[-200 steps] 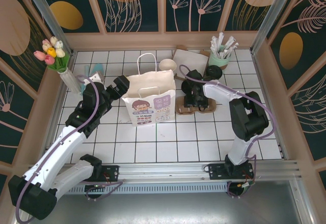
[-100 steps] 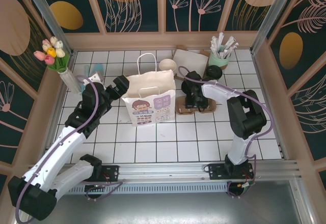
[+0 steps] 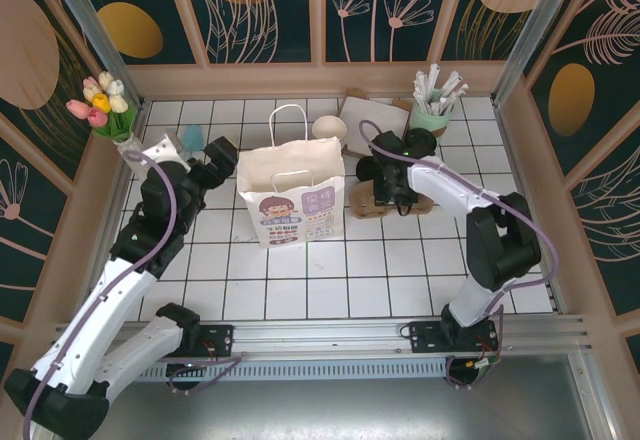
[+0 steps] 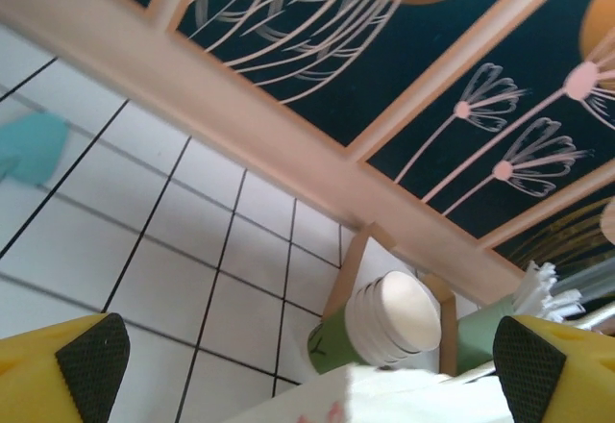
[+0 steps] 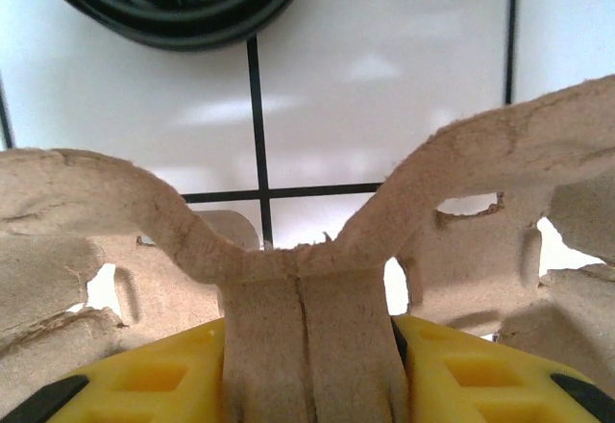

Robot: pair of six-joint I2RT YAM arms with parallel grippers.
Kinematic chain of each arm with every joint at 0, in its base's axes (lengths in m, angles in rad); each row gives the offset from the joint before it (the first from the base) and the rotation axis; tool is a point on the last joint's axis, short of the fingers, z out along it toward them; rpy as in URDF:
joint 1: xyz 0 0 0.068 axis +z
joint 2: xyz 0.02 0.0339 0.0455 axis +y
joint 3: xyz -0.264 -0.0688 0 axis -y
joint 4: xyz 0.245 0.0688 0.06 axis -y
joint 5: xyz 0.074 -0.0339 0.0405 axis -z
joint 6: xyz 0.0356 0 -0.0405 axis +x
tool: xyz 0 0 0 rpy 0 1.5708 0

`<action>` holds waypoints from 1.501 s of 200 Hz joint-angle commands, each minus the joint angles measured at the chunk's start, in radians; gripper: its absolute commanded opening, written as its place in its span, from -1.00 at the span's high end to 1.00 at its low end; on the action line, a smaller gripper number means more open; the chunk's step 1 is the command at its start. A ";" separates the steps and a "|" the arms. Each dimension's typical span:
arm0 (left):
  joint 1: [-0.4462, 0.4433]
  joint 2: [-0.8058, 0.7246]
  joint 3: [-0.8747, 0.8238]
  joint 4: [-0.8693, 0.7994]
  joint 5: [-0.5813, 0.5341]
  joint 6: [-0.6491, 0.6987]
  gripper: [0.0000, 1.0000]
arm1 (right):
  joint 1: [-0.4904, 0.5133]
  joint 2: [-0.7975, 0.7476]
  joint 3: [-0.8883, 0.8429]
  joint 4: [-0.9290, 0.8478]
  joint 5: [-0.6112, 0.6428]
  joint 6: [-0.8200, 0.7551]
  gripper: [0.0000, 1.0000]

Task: Pack the takeout coffee

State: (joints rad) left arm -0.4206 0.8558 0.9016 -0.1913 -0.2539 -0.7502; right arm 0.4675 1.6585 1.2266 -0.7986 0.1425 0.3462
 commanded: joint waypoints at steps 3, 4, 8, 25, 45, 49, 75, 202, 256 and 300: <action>0.005 0.109 0.138 -0.019 0.103 0.188 -0.97 | -0.028 -0.095 0.077 -0.094 0.037 -0.016 0.15; 0.005 0.115 0.144 -0.021 0.103 0.190 -0.97 | -0.029 -0.098 0.079 -0.096 0.038 -0.016 0.15; 0.007 0.135 0.160 -0.028 0.100 0.207 -0.97 | -0.036 -0.112 0.089 -0.102 0.039 -0.016 0.15; 0.030 0.212 0.203 -0.001 0.138 0.265 -0.97 | -0.064 -0.162 0.127 -0.118 0.025 -0.024 0.16; 0.052 0.293 0.291 0.028 0.349 0.372 -0.97 | -0.099 -0.206 0.179 -0.135 -0.012 -0.031 0.17; 0.054 0.307 0.306 0.034 0.397 0.401 -0.97 | -0.103 -0.211 0.193 -0.138 -0.023 -0.032 0.18; 0.060 0.366 0.374 0.031 0.660 0.593 -0.97 | -0.101 -0.244 0.290 -0.139 -0.108 -0.041 0.18; 0.100 0.509 0.537 -0.086 0.885 0.925 -0.97 | -0.092 -0.294 0.421 -0.086 -0.293 -0.016 0.20; 0.101 0.678 0.695 -0.171 1.012 0.949 -0.08 | -0.041 -0.260 0.509 0.028 -0.513 0.034 0.20; 0.101 0.683 0.680 -0.103 1.026 0.870 0.41 | 0.055 -0.214 0.551 0.183 -0.658 0.121 0.21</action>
State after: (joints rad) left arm -0.3225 1.5478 1.5597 -0.3244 0.7155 0.1585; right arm 0.4728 1.4120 1.7470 -0.7536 -0.3813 0.3965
